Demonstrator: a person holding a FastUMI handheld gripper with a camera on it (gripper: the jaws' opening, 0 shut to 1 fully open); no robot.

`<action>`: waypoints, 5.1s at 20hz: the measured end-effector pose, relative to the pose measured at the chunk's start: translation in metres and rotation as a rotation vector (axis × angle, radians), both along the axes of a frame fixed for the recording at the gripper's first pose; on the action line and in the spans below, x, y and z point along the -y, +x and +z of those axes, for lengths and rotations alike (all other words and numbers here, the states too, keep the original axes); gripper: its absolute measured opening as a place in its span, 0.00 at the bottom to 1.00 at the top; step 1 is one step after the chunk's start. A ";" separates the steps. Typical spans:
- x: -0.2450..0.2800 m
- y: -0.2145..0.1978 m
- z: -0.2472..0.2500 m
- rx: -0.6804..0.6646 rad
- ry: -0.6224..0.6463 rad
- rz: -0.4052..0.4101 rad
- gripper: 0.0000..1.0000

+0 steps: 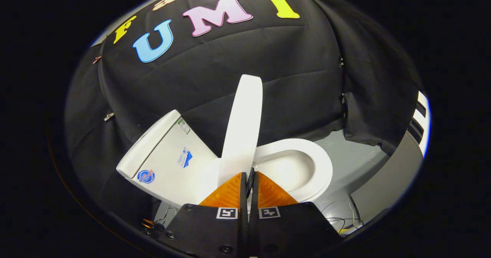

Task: Open the toilet lid.

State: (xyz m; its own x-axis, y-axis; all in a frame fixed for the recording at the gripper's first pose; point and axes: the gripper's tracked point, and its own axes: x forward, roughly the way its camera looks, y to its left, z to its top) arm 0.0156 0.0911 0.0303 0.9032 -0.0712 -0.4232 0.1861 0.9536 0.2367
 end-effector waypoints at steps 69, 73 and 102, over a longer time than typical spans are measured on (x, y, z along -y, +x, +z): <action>-0.256 0.027 0.020 0.092 -0.351 0.233 1.00; -0.262 0.012 0.049 0.135 -0.323 0.282 1.00; -0.046 -0.019 0.080 0.260 -0.194 0.252 1.00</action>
